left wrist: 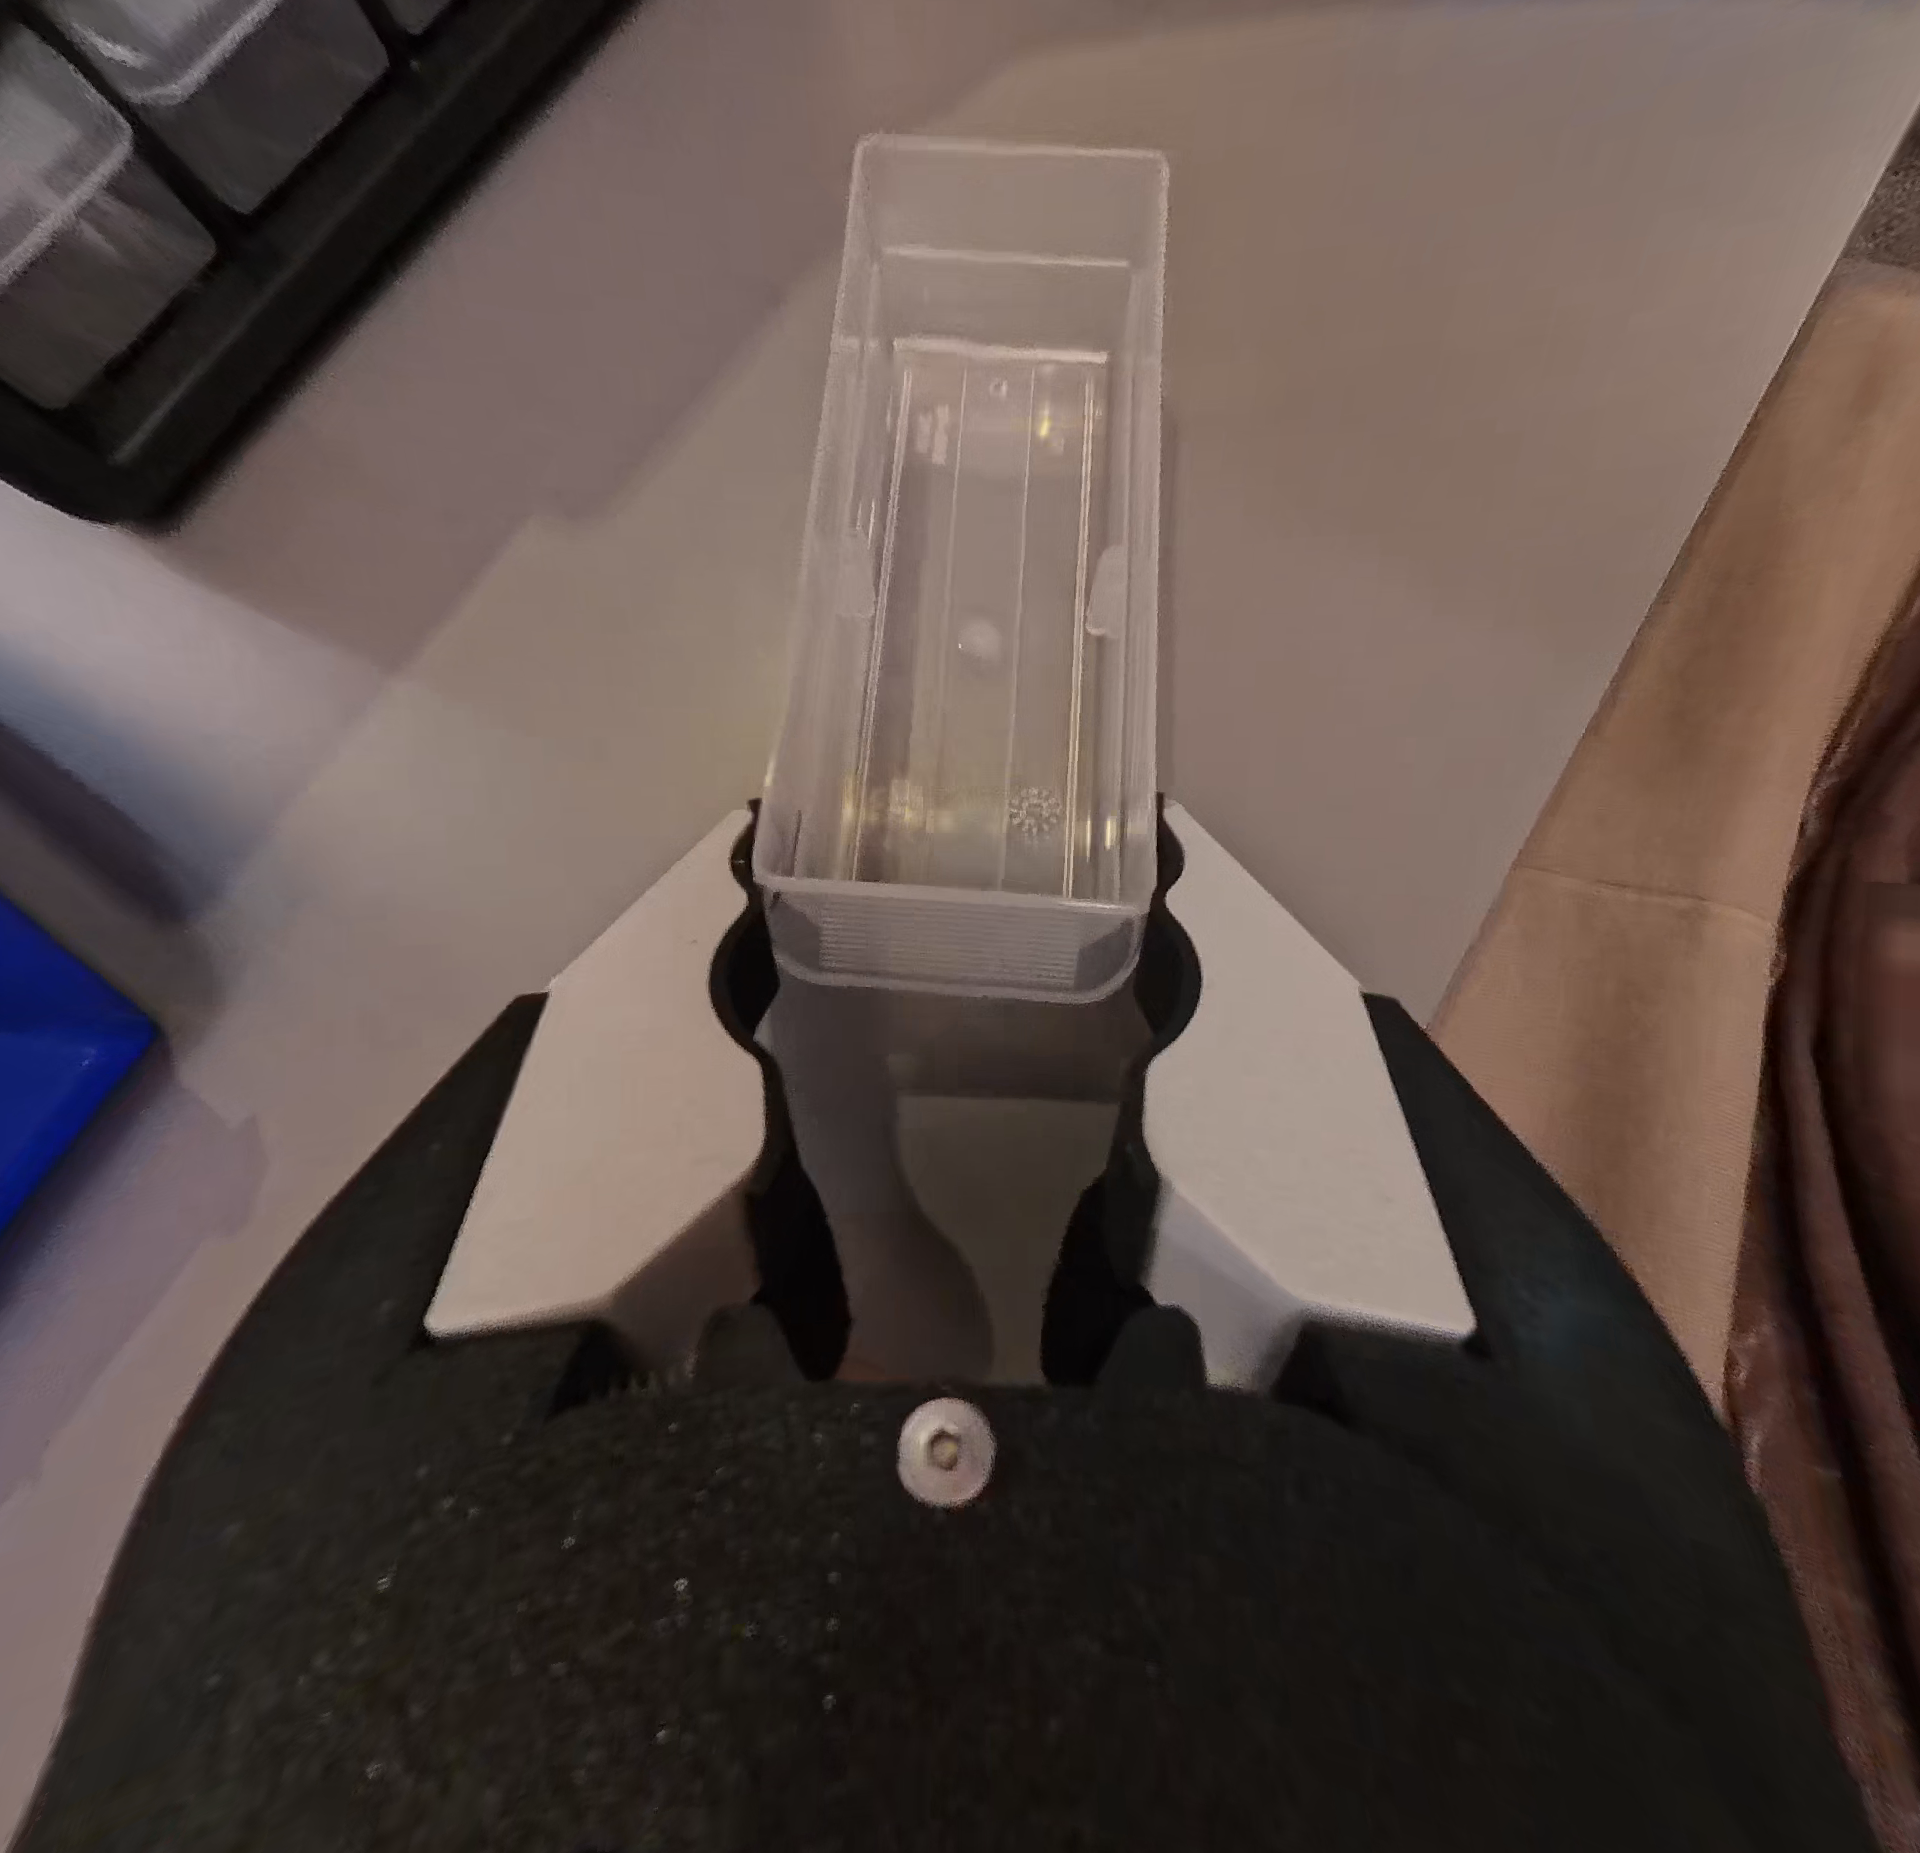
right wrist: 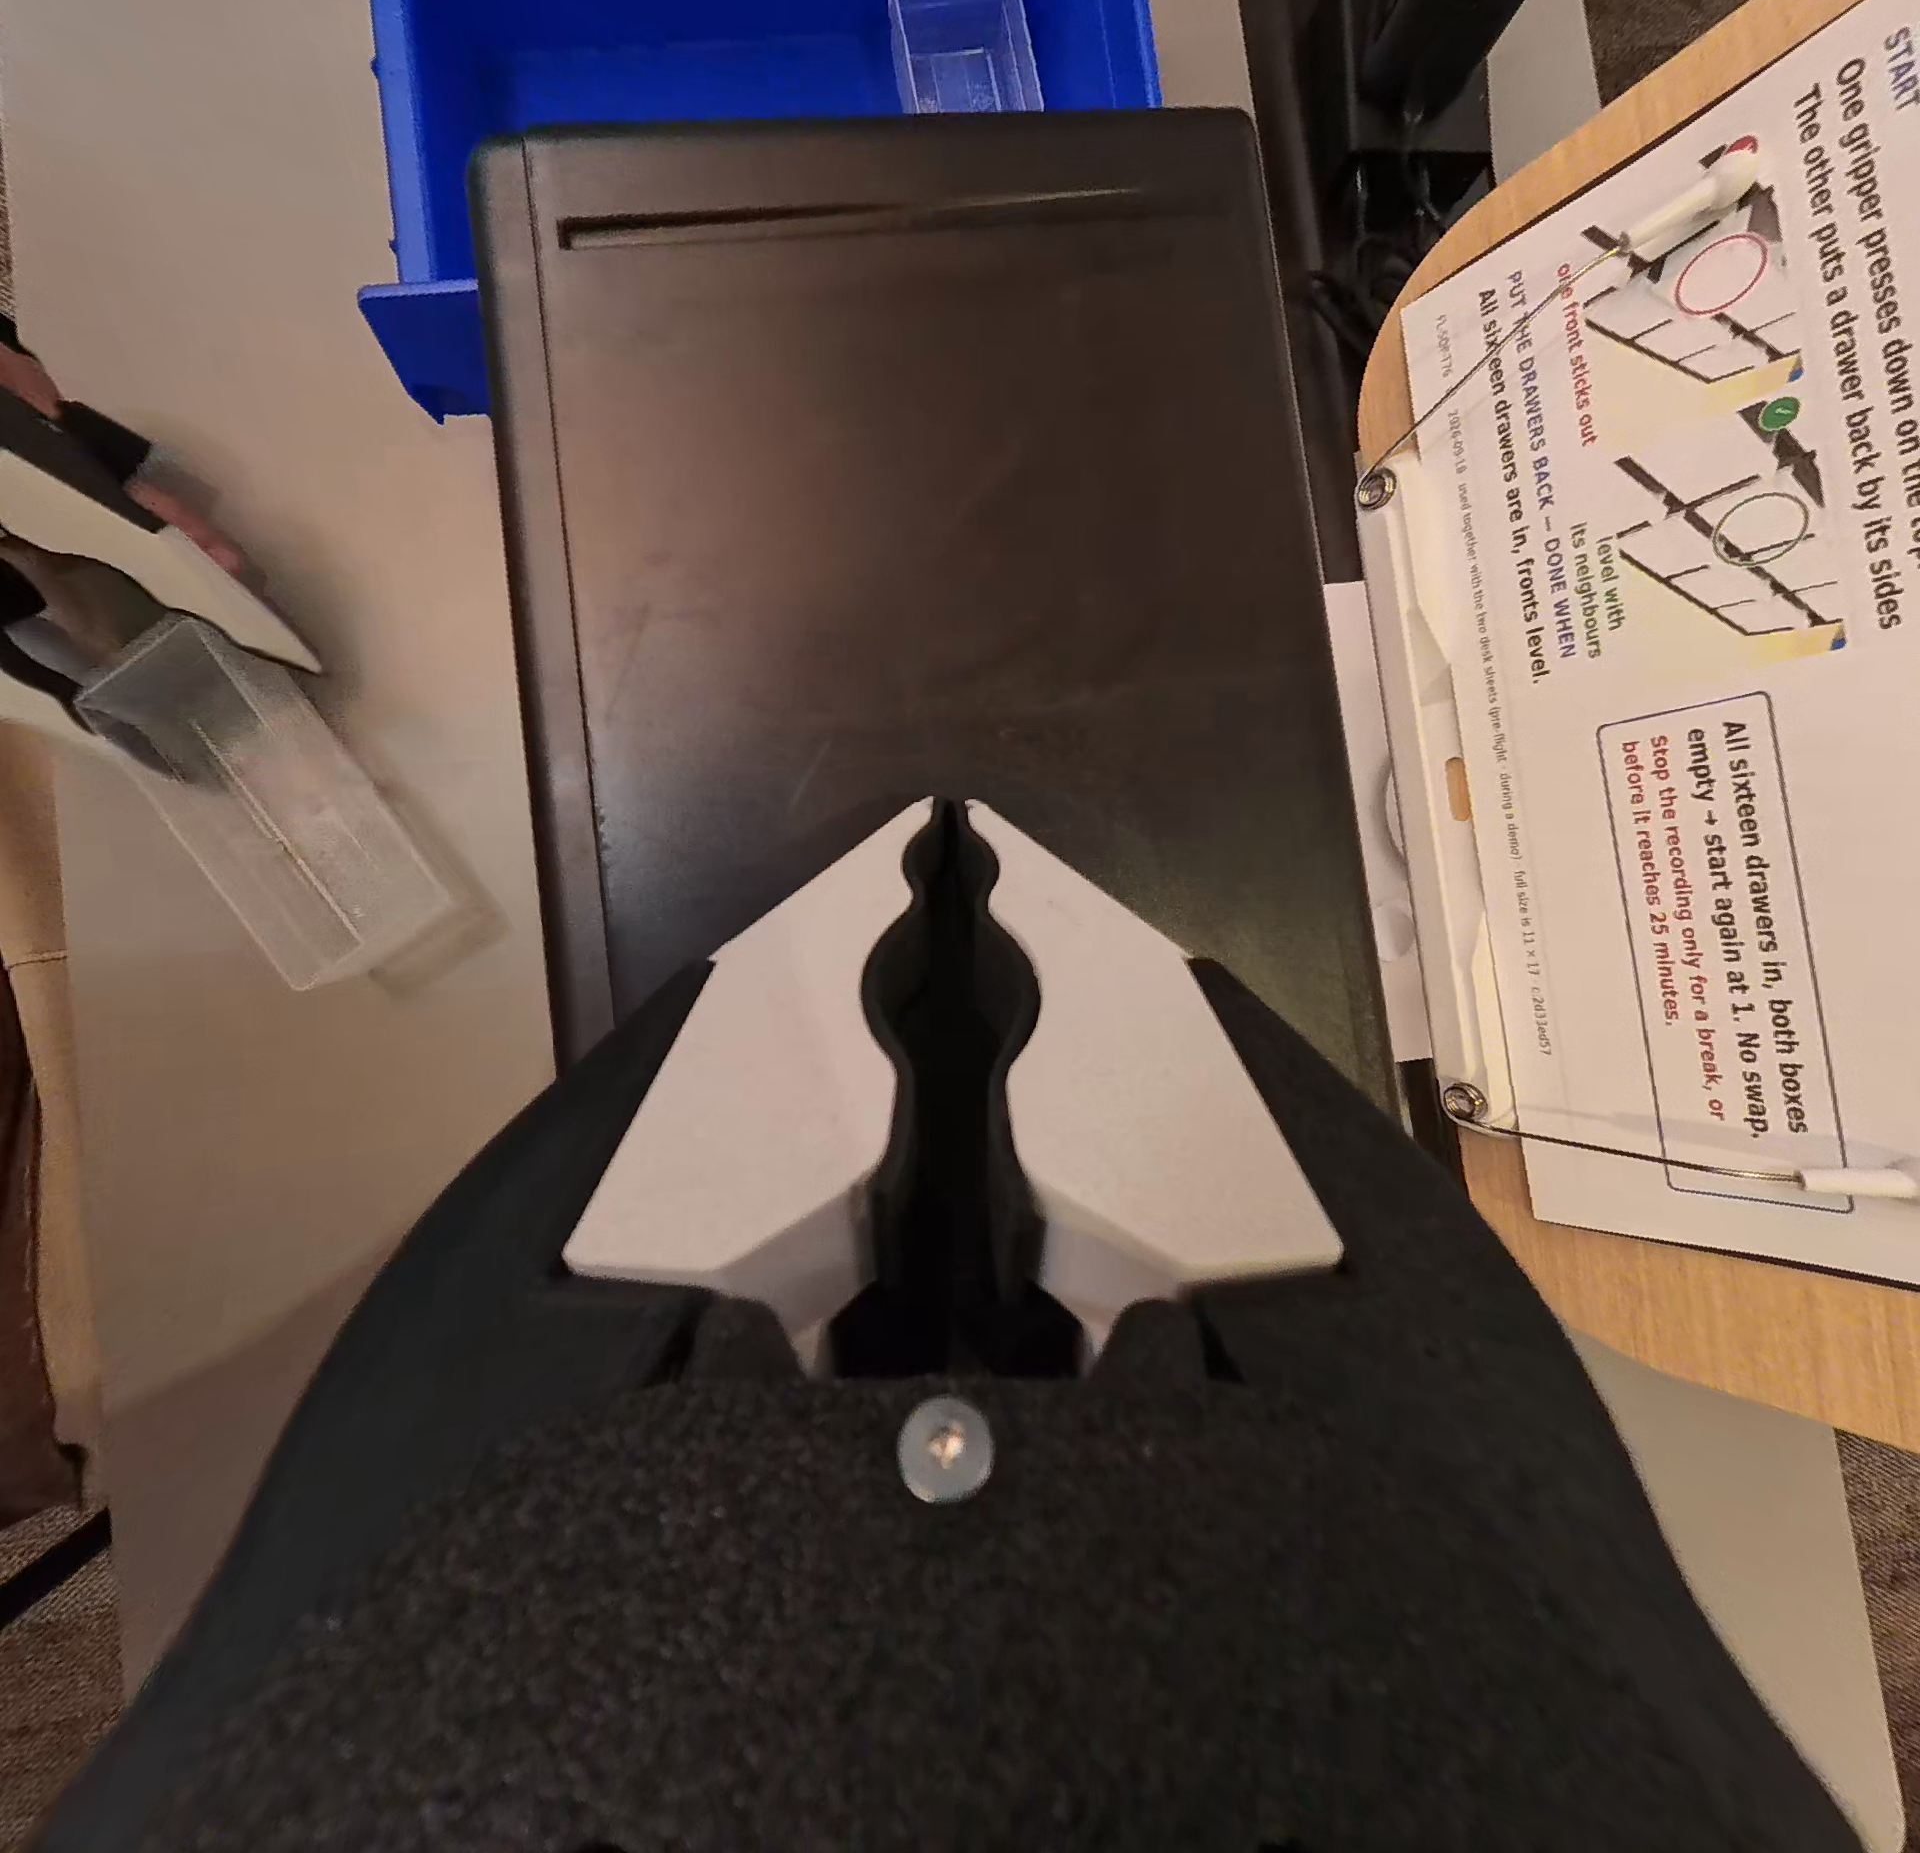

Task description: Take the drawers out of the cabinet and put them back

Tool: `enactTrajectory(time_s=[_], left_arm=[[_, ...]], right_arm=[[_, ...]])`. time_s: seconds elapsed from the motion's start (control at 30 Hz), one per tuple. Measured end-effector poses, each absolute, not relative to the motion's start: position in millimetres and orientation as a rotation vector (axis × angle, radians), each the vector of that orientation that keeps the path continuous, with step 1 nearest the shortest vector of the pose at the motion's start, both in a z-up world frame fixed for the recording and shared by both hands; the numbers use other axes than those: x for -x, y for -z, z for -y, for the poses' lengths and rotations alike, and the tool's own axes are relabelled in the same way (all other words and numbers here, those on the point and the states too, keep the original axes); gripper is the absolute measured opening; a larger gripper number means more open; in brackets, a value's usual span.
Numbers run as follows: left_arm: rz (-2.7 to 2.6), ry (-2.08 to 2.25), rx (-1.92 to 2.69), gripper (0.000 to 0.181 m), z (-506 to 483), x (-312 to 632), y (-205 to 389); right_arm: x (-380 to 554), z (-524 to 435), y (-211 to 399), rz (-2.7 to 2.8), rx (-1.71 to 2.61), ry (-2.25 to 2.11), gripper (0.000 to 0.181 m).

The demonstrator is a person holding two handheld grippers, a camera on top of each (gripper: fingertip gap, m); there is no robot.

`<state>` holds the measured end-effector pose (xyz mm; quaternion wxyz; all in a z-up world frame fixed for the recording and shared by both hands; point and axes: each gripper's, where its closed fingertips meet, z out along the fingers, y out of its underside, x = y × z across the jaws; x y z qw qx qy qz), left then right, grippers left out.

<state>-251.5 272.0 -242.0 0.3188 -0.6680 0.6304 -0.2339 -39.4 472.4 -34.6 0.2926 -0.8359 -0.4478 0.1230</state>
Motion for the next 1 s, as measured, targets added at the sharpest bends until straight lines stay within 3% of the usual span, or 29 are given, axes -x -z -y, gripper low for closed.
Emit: enactTrajectory(time_s=[0.53,1.0], left_arm=[[-0.873,0.358,1.765,0.067,-311.6,226.4,123.8],[-0.527,0.437,1.792,0.066,-340.9,167.6,112.1]], right_arm=[[39.3,-472.3,34.5,1.207,2.227,-0.271,0.000],[39.2,-472.4,34.4,1.157,2.230,-0.283,0.000]])
